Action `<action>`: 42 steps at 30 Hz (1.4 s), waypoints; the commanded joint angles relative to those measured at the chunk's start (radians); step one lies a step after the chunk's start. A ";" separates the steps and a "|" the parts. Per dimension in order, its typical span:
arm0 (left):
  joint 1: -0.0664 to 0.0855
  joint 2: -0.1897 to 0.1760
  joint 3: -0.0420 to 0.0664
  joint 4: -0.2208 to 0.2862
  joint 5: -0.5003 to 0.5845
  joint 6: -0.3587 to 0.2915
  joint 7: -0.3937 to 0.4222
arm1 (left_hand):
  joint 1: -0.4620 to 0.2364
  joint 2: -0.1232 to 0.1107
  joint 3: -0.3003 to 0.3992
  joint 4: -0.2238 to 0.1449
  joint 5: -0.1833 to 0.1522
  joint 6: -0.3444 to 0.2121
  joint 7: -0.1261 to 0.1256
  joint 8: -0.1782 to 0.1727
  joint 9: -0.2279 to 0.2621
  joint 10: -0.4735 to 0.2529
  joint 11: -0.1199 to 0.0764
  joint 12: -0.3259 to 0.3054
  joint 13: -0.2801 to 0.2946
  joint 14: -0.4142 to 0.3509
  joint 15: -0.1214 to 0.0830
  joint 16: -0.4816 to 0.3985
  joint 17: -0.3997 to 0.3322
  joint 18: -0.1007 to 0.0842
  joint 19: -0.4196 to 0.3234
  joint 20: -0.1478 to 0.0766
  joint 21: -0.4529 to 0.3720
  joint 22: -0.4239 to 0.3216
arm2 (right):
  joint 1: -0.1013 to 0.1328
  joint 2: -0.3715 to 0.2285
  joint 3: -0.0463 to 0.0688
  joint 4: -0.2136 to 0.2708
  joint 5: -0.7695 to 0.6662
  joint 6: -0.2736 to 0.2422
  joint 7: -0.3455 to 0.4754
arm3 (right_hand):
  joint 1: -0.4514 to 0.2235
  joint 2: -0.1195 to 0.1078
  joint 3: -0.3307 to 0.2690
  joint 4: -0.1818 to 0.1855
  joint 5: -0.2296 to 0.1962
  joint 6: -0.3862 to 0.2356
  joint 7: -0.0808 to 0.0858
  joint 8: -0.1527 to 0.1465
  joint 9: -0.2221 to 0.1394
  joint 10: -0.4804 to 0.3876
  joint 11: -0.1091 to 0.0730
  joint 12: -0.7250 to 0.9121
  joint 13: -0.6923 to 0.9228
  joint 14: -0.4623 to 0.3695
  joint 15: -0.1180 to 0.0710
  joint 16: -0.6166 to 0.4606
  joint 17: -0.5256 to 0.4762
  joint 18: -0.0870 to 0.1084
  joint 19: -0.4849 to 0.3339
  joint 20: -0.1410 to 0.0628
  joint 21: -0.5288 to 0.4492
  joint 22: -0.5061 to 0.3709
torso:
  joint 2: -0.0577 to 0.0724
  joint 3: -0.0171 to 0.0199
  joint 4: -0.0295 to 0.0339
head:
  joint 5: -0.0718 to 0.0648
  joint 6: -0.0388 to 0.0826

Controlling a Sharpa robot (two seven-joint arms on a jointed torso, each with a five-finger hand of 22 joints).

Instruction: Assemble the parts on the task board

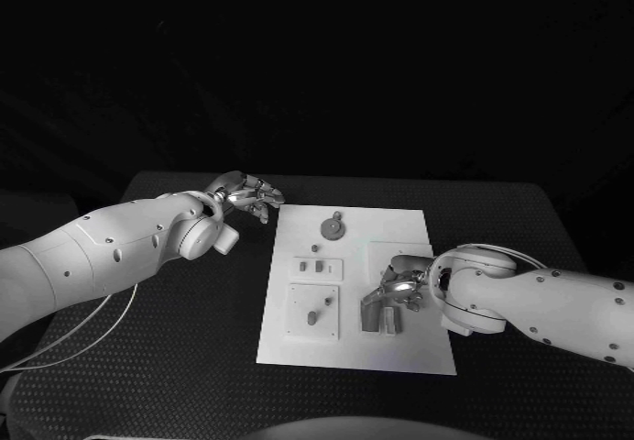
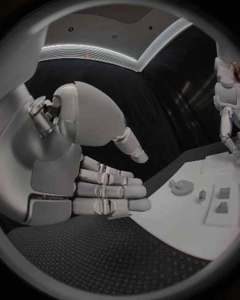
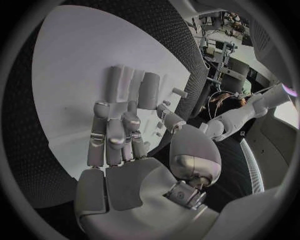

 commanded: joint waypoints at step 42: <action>0.001 0.005 0.001 0.000 0.006 0.029 -0.009 | -0.010 0.000 0.000 0.009 -0.003 -0.002 0.002 -0.002 0.000 -0.021 0.004 0.002 -0.004 0.001 0.001 -0.008 0.004 0.050 0.004 -0.003 -0.007 0.004 | 0.016 0.016 0.005 -0.047 0.183 0.022 0.015 | 0.043 0.070 -0.002 -0.093 0.001 0.028 -0.006 0.009 -0.001 0.030 -0.011 0.025 0.004 0.026 -0.003 0.011 0.017 0.015 0.005 0.003 0.007 0.019 | 0.000 -0.0002 0.0001 | 0.006 -0.008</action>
